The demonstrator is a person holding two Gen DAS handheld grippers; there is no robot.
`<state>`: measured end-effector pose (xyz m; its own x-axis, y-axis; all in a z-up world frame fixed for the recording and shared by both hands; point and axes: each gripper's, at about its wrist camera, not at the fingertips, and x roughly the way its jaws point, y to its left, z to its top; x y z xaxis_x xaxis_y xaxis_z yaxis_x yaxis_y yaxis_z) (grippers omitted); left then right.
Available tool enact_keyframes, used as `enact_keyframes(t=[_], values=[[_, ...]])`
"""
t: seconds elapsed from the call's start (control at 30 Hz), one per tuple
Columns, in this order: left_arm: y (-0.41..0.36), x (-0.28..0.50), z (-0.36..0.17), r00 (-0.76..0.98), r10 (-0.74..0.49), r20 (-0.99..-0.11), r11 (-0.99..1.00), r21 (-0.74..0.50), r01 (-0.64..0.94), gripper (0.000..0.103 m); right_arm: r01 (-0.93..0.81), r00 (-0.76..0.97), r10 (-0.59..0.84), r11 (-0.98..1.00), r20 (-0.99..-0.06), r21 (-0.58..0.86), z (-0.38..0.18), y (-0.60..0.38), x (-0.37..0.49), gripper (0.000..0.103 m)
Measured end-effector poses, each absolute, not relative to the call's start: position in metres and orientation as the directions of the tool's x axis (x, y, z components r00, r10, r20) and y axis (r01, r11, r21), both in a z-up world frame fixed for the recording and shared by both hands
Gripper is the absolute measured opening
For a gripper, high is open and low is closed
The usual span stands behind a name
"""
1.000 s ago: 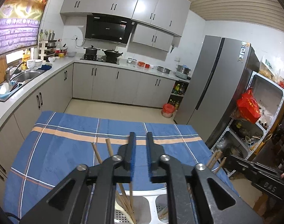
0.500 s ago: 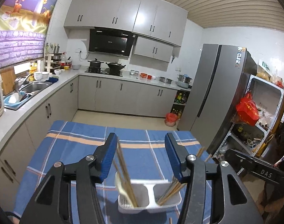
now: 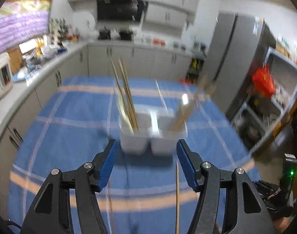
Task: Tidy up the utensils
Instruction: 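Move both open tools back down to the remaining chopsticks, then grasp the last wooden chopstick with the left tool while the right tool grasps another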
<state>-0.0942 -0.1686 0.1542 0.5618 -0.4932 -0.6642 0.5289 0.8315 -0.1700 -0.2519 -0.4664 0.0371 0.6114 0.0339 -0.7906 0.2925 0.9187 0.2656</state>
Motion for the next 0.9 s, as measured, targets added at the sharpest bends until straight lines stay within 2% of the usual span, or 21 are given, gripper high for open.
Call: enact_keyframes(t=[0.1,0.33,0.6,0.8,0.83,0.87,0.9], values=[[-0.190,-0.108,0.116,0.486,-0.474,-0.734,0.810,-0.147,0.568,0.061,0.260,0.568,0.082,0.926,-0.819,0.273,0.010,-0.453,-0.271,0.050],[-0.244,-0.105,0.044,0.352,-0.416,-0.838,0.765,-0.113,0.635,0.061,0.184,0.527,0.061,0.966,-0.848,0.183,-0.006,-0.425,-0.278,0.050],[-0.288,-0.084,0.020,0.346,-0.394,-0.851,0.738,-0.069,0.671,0.060,0.142,0.513,0.033,0.982,-0.858,0.123,-0.016,-0.412,-0.263,0.044],[-0.306,-0.078,0.008,0.350,-0.357,-0.866,0.708,-0.007,0.706,0.038,0.131,0.507,0.010,0.988,-0.862,0.088,-0.016,-0.411,-0.240,0.028],[-0.307,-0.078,0.008,0.358,-0.355,-0.863,0.705,0.004,0.710,0.030,0.130,0.506,0.011,0.987,-0.862,0.089,-0.015,-0.411,-0.237,0.024],[-0.307,-0.077,0.009,0.359,-0.355,-0.863,0.704,0.006,0.710,0.013,0.131,0.506,0.012,0.987,-0.862,0.090,-0.016,-0.412,-0.232,0.018],[-0.306,-0.076,0.010,0.359,-0.350,-0.865,0.708,0.006,0.706,0.007,0.132,0.506,0.012,0.987,-0.862,0.092,-0.016,-0.413,-0.228,0.013]])
